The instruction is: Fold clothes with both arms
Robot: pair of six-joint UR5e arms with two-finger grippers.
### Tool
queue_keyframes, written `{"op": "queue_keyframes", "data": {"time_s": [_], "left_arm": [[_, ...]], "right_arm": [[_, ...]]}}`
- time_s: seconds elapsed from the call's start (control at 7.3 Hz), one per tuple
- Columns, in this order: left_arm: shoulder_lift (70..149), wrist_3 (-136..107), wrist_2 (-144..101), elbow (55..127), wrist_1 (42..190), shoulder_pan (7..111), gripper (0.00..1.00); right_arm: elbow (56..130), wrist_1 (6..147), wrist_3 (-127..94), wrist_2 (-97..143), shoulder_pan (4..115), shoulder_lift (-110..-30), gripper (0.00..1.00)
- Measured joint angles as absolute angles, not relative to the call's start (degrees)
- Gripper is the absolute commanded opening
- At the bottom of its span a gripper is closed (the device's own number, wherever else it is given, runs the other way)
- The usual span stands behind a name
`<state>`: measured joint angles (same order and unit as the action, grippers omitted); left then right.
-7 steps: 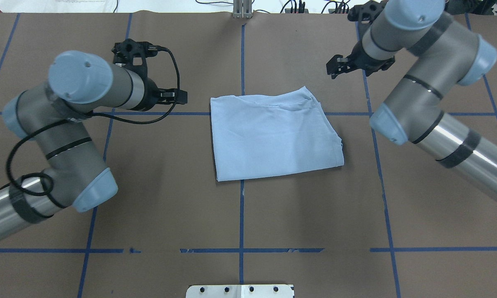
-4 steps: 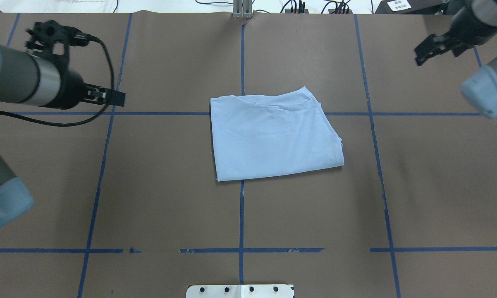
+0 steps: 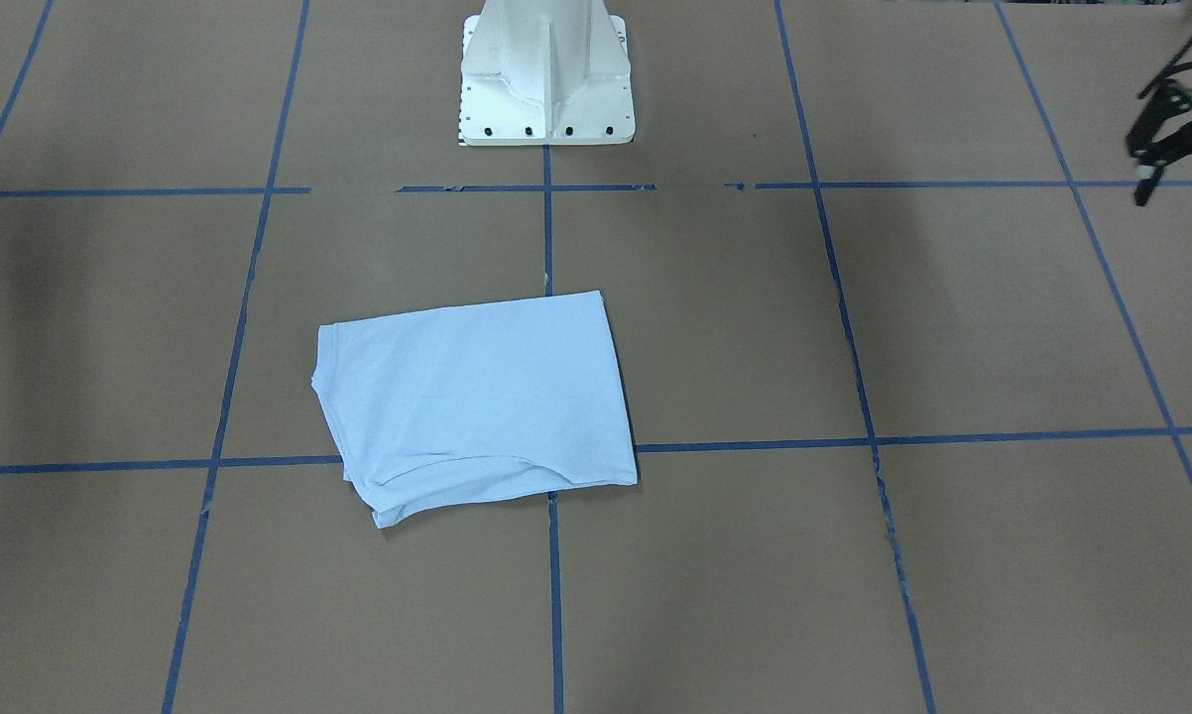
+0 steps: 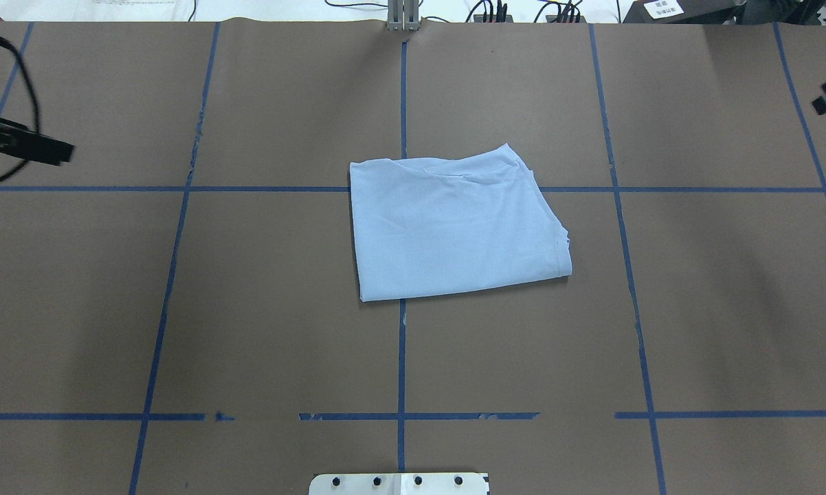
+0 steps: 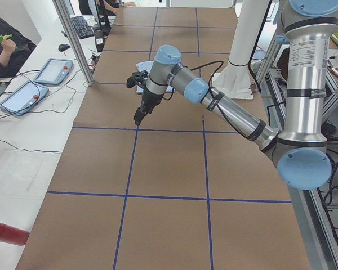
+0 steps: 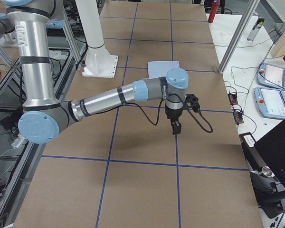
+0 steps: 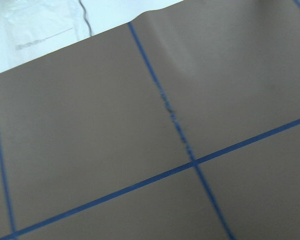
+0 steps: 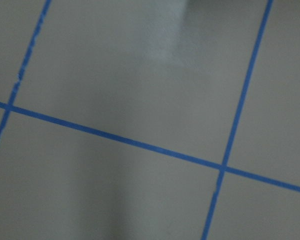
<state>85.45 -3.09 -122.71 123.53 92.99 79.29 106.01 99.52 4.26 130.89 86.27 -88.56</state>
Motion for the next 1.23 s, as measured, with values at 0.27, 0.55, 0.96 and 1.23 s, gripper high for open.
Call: {"op": "queue_keyframes", "data": {"time_s": [0.27,0.55,0.96,1.23], "left_arm": [[80.61,1.72,-126.24,114.60,93.59,85.52,1.00],[79.40,5.09,-127.42,108.35,92.59,90.40,1.00],[77.52,5.64,-132.50,105.93,90.28,91.64,1.00],[77.62,5.64,-132.87,105.42,90.36,91.29,1.00]], "right_arm": [[106.30,99.47,4.82,130.75,87.38,-94.87,1.00],[106.94,99.42,4.52,131.46,88.34,-98.57,1.00],[107.56,99.26,4.70,132.34,88.99,-99.61,1.00],[107.63,99.25,4.96,132.29,88.98,-100.04,1.00]]}}
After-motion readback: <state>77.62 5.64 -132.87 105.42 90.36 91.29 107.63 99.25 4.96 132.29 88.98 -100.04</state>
